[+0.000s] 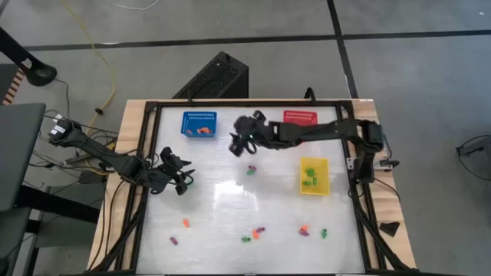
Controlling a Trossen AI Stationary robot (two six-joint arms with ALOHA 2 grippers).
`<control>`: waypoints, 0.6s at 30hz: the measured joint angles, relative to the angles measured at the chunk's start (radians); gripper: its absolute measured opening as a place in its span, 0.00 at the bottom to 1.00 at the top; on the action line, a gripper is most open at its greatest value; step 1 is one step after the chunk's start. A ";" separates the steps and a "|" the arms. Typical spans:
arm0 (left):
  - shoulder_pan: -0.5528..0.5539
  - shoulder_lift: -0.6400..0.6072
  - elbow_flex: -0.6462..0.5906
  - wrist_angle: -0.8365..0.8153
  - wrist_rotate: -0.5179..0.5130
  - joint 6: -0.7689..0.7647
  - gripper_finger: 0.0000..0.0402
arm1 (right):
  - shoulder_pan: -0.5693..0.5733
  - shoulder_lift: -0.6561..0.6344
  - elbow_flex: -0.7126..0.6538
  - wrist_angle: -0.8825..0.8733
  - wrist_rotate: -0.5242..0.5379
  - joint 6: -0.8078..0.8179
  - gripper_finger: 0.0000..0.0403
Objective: Sort Halloween decoration
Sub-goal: Put the purple skeleton toy into the red bin
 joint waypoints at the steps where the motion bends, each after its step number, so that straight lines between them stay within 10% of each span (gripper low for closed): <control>1: 0.000 0.000 0.000 0.010 0.003 0.000 0.37 | -0.010 0.017 0.001 0.046 0.002 0.001 0.63; 18: 0.000 0.000 0.000 0.032 0.022 0.018 0.37 | -0.189 0.294 0.000 0.204 -0.036 0.288 0.63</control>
